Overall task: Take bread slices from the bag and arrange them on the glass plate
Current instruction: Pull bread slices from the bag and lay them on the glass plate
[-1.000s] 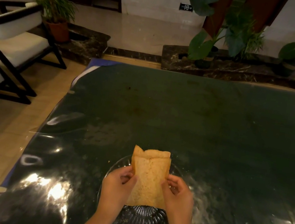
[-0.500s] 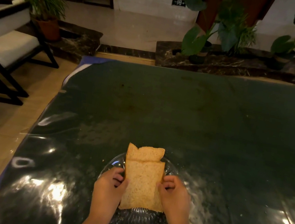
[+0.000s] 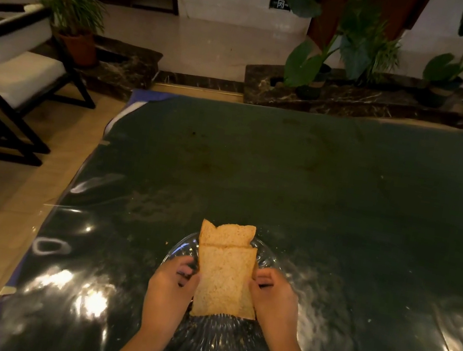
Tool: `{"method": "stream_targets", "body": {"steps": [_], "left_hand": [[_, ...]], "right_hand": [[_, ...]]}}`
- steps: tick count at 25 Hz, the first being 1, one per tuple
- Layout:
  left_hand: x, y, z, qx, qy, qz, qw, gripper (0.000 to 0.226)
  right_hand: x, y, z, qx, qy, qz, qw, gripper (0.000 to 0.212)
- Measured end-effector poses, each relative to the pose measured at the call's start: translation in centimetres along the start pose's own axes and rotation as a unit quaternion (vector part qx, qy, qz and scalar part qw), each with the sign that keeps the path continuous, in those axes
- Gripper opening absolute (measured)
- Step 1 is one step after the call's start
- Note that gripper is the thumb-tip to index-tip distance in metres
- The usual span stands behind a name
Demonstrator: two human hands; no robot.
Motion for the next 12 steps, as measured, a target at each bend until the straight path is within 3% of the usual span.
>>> {"method": "stream_targets", "body": {"steps": [4, 12], "left_hand": [[-0.5, -3.0, -2.1, 0.027, 0.027, 0.008, 0.999, 0.028], [3.0, -17.1, -15.6, 0.224, 0.149, 0.096, 0.958, 0.037]], "right_hand": [[-3.4, 1.5, -0.5, -0.003, 0.011, 0.006, 1.000, 0.012], [-19.2, 5.1, -4.6, -0.089, -0.040, 0.064, 0.993, 0.028]]}}
Point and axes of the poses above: each hand's wrist, its own z-axis towards the middle knuckle, its own x-axis out of the palm, y = z × x, the point moved 8 cm from there along z, towards the middle knuckle, and after that the axes turned 15 degrees about -x, right-handed, at the moved point
